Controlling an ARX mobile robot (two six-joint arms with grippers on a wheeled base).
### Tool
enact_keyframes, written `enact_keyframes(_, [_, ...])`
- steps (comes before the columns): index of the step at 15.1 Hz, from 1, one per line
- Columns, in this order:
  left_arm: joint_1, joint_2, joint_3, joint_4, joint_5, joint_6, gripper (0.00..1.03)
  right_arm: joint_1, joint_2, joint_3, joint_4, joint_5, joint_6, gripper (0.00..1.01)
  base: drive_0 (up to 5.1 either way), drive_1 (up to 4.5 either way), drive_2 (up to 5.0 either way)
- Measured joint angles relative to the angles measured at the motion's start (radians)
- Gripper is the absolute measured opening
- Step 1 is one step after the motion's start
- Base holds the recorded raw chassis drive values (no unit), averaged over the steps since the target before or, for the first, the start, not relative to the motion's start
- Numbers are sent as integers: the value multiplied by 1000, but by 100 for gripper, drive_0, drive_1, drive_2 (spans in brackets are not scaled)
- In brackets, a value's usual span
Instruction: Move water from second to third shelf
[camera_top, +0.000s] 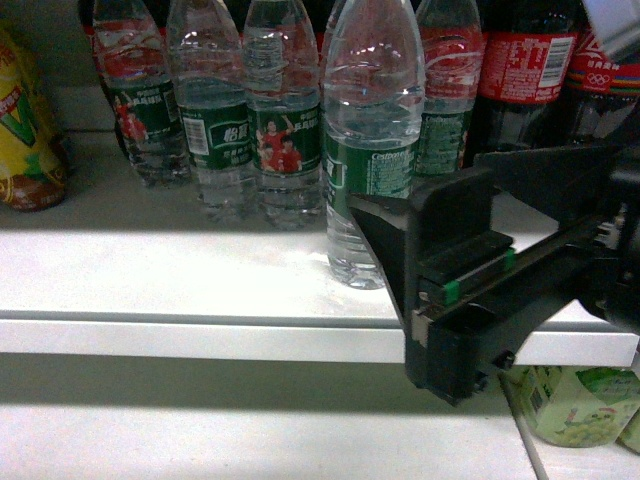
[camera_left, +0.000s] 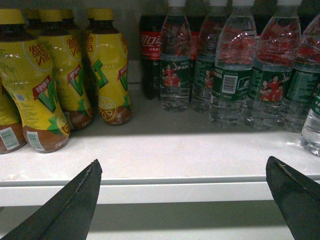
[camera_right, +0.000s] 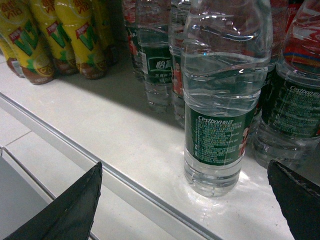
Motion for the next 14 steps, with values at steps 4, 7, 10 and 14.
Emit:
enact_keyframes(4, [0,0,0,0,0,0,98,39,80,71,-34,95,2,98,0,0,0])
enact_keyframes(7, [0,0,0,0,0,0,98,43,111,113,-56,208,35,98,0,0,0])
enact_keyframes(10, [0,0,0,0,0,0,98,43,154,141,-62,259,51,98,0,0,0])
enact_keyframes(14, [0,0,0,0,0,0,98,48,185,169,-58,270,63,98,0,0,0])
